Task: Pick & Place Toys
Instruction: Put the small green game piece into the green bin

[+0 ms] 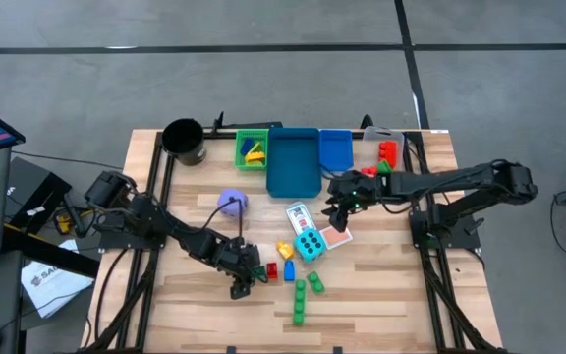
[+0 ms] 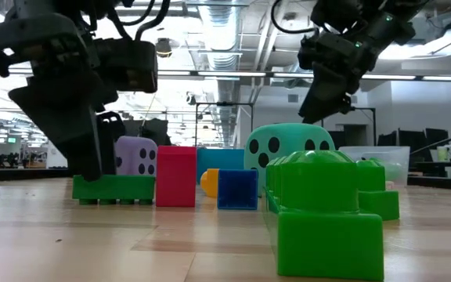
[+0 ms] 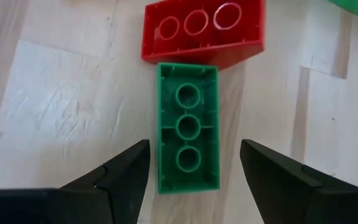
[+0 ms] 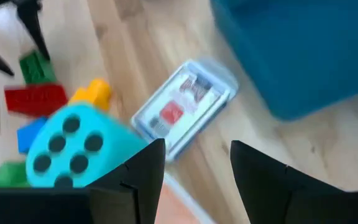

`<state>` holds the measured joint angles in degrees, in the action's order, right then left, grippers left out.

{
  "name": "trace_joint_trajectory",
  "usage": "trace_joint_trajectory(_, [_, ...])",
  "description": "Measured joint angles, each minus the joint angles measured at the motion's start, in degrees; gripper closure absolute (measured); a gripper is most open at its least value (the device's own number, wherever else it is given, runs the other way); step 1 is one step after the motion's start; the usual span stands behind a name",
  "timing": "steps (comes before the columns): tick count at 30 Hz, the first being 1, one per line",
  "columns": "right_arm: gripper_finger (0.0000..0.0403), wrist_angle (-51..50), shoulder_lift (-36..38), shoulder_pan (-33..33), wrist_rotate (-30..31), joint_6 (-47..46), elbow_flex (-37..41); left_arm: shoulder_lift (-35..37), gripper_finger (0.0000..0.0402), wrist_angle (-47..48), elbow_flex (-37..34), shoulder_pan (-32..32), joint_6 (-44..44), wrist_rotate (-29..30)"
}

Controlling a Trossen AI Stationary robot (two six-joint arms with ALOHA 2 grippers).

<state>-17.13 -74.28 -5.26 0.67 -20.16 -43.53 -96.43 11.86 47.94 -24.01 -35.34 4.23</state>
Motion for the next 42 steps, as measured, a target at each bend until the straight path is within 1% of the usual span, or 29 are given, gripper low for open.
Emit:
trace_joint_trajectory(8, [0.0223,0.0,0.0,1.5,-0.9,0.0,0.0,-0.2,0.0163,-0.5,0.0,0.0,-0.7,0.0])
trace_joint_trajectory(16, [0.0223,0.0,0.0,1.5,-0.8,0.0,0.0,-0.2,0.0196,-0.3,0.0,0.0,-0.7,0.0])
trace_joint_trajectory(24, [0.0223,-0.2,0.0,1.5,-0.7,0.0,0.0,-3.4,0.0221,-0.7,0.2,-0.7,-1.0,-0.1])
trace_joint_trajectory(27, [0.0223,-0.2,0.0,1.5,-0.7,-0.1,0.0,-3.6,0.0234,-0.7,0.2,-0.8,-1.0,0.1])
trace_joint_trajectory(32, [0.0223,-0.4,0.0,1.5,-0.7,-0.4,0.0,-2.3,0.0259,-0.6,0.1,-0.7,-1.4,0.2])
trace_joint_trajectory(42, [0.0223,-0.3,0.0,1.5,-0.7,-2.3,0.0,1.8,0.0259,-0.1,-0.1,-0.5,-1.5,1.2])
